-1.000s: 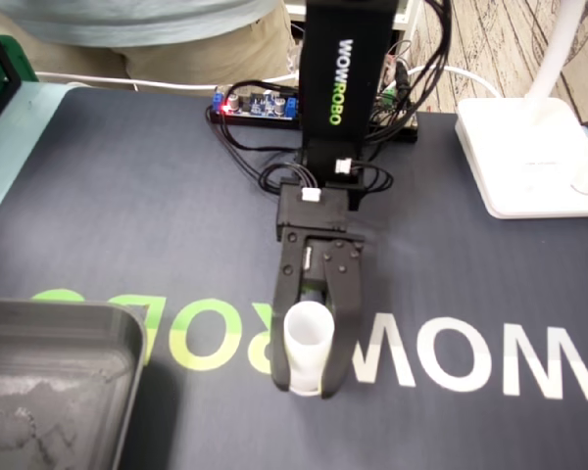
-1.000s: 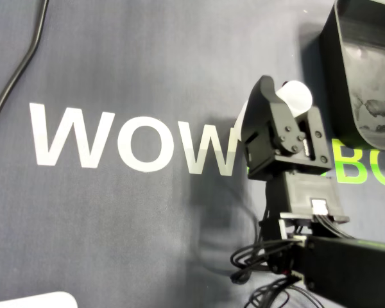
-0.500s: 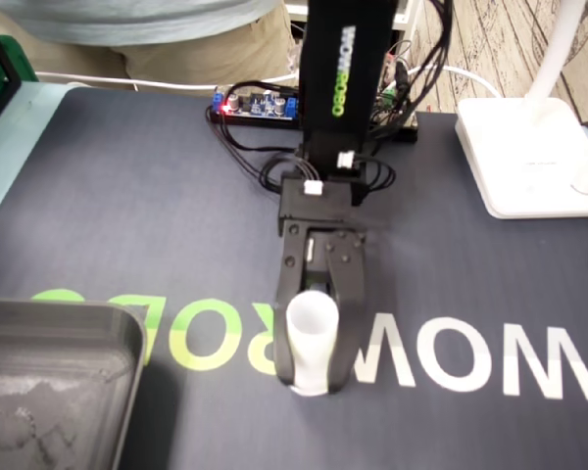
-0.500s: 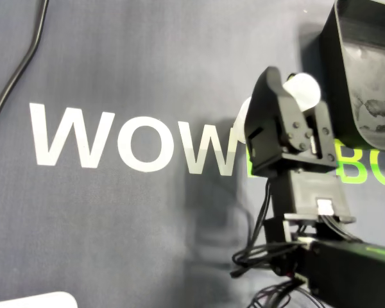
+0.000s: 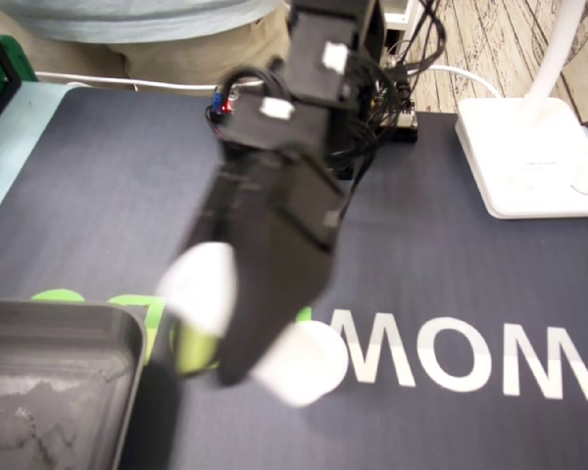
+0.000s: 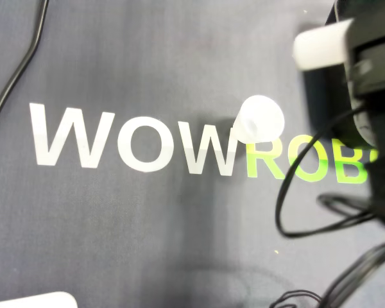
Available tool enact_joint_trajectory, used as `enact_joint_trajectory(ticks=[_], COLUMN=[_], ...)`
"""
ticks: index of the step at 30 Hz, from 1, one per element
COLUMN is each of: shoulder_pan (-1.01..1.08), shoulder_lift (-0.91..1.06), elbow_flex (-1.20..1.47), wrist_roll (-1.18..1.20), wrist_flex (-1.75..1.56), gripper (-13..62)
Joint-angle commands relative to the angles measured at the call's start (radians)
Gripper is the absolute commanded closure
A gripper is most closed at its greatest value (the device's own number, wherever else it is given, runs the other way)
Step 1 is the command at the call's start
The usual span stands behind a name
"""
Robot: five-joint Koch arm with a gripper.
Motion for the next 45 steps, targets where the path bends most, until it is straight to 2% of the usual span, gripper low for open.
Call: enact_joint_trajectory(ticks=[1,4,11,16,25,34,45], shoulder_pan=[0.028,0.121,0.242,0.305,0.351,0.362,0.388], shoulder_lift=[-0.008,-0.132,-0.364,-0.5,-0.64,-0.675,-0.693], elbow_flex=[-0.097,-0.308,-0.586,-0.67,-0.669,-0.627,-0.623], wrist_roll=[0.1,0.337,0.758,1.172,1.571,1.781,1.787], wrist_flex=[0.044,0.187,0.215,0.15,-0.035,-0.155,-0.179], gripper=[47.5,47.5,47.5,47.5,47.5,47.5,47.5])
